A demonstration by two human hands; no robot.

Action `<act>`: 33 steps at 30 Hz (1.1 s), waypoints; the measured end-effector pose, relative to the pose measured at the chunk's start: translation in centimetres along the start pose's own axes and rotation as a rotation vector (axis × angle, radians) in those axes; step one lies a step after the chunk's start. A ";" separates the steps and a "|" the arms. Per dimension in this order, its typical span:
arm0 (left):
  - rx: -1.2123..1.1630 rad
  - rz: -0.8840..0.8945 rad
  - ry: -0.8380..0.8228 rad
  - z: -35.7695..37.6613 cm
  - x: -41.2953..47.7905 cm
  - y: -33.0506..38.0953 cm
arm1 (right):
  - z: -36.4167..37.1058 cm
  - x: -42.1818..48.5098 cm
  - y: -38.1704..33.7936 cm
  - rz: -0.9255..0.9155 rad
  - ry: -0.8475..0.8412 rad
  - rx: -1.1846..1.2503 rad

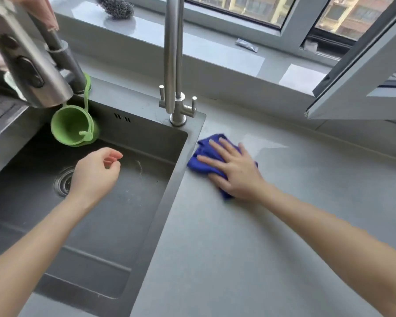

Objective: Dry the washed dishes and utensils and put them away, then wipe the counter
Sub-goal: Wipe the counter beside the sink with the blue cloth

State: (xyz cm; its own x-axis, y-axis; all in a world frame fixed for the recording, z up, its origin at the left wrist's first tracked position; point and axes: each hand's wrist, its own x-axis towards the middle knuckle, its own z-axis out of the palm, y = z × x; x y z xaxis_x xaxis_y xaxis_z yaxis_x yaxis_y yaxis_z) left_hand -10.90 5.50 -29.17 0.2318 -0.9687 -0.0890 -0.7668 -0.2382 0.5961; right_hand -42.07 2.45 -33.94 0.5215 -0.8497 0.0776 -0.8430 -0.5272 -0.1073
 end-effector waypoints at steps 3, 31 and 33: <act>-0.002 -0.016 0.037 -0.4 0.4 -1.0 | -0.6 9.0 3.7 0.488 -0.057 0.015; -0.138 -0.013 0.010 -5.7 3.8 -8.9 | 1.1 21.0 -15.6 0.053 0.086 -0.242; -0.149 0.004 -0.007 -5.9 4.6 -9.3 | 2.0 24.8 -15.4 0.334 -0.047 -0.232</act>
State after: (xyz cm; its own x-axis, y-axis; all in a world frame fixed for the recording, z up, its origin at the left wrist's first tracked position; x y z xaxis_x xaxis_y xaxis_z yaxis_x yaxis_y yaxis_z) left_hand 0.83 3.64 -30.40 0.2245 -0.9702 -0.0917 -0.6704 -0.2220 0.7080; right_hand -15.86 -10.55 -32.30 0.2150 -0.9761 0.0306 -0.9716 -0.2106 0.1079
